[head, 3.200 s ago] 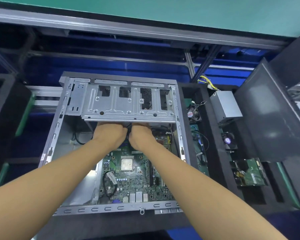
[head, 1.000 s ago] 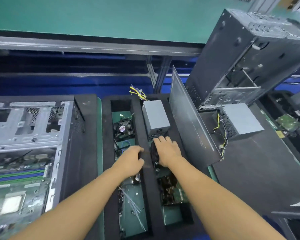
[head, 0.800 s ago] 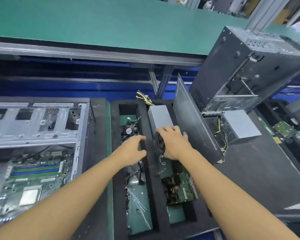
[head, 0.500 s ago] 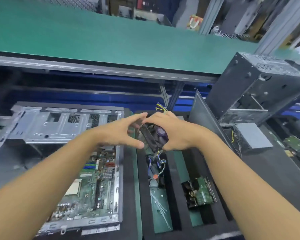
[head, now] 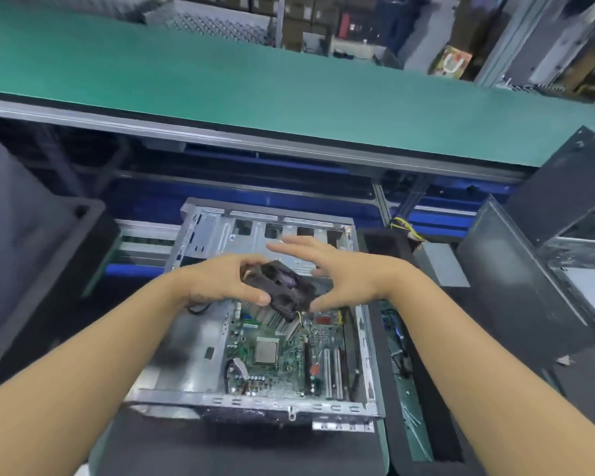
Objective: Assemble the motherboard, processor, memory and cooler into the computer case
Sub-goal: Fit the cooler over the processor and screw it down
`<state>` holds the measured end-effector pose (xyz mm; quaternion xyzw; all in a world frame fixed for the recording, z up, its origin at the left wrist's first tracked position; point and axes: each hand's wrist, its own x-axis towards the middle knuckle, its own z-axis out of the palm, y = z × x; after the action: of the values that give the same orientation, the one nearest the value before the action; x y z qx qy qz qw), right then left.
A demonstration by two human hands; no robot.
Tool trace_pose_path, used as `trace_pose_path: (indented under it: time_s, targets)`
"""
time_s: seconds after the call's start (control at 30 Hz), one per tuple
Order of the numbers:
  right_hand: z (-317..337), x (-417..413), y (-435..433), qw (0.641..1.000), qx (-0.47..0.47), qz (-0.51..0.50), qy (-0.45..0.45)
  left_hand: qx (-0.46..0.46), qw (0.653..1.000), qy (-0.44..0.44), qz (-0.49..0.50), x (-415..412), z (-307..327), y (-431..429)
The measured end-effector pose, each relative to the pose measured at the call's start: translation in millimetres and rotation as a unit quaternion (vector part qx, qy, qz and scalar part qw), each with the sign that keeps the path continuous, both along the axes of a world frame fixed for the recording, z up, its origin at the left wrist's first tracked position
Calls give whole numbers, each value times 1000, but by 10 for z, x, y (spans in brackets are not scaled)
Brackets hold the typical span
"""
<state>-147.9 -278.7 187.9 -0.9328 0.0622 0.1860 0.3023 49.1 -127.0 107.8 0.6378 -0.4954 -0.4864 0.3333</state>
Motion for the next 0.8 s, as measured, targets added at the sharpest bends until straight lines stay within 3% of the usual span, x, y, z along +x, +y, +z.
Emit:
trace_pose_path:
  time_s: [0.17, 0.4, 0.5, 0.57, 0.7, 0.8]
  targets:
    - [-68, 351, 211, 999, 1, 44, 9, -11, 969, 246, -25, 63, -304, 196]
    - [-227, 413, 280, 999, 42, 13, -29, -23, 908, 418, -26, 24, -527, 133]
    - [-284, 378, 242, 997, 52, -29, -46, -26, 922, 386, -18, 37, -544, 100]
    - [-324, 340, 218, 997, 31, -67, -36, -32, 948, 315, -3, 78, -539, 106]
    - [-493, 373, 304, 977, -17, -212, -10, -19, 974, 227, 17, 197, -465, 212]
    - [-591, 446, 423, 932, -39, -360, 11, -9, 999, 46, -26, 208, -344, 245]
